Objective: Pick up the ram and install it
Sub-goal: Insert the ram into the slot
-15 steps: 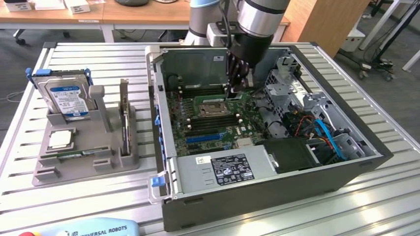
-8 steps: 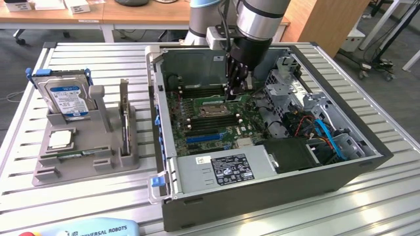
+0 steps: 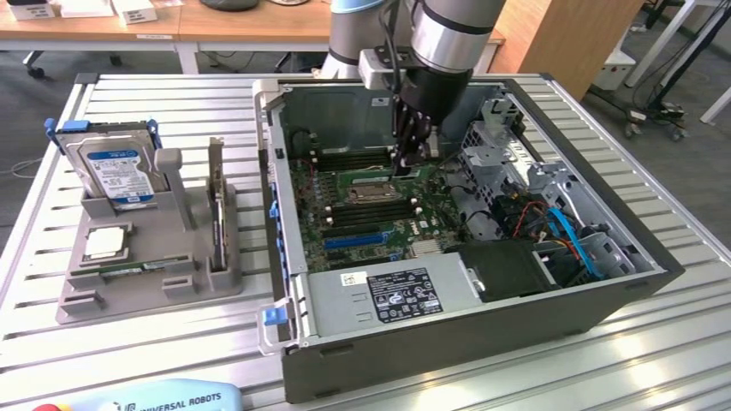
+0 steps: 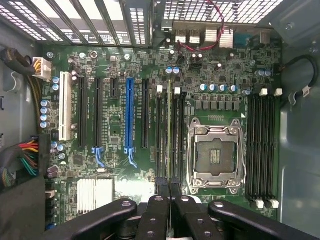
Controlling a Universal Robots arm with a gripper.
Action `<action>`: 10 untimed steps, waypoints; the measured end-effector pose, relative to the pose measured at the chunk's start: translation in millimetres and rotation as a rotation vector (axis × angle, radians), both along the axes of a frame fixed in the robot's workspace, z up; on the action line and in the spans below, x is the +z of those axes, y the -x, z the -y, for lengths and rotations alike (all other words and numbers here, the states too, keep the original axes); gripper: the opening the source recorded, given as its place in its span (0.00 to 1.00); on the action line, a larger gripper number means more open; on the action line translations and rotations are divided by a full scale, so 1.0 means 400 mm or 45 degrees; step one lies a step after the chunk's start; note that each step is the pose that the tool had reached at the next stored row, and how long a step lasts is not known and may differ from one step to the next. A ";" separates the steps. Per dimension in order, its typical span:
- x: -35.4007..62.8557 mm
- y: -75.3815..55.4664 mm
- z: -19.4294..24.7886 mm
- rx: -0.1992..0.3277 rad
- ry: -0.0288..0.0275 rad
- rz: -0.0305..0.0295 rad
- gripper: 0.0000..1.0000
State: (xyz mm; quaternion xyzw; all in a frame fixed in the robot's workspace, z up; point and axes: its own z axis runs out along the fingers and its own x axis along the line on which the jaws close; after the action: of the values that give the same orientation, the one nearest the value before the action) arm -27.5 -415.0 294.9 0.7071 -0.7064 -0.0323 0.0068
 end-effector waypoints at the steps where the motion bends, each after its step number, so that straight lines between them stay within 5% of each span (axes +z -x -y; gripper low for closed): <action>1: -0.003 0.000 0.000 0.000 -0.0002 0.0007 0.12; 10: -0.015 0.000 0.000 0.000 -0.0006 0.0026 0.12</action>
State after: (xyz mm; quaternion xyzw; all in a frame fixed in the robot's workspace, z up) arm -27.4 -414.9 289.0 0.7071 -0.7064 -0.0317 0.0059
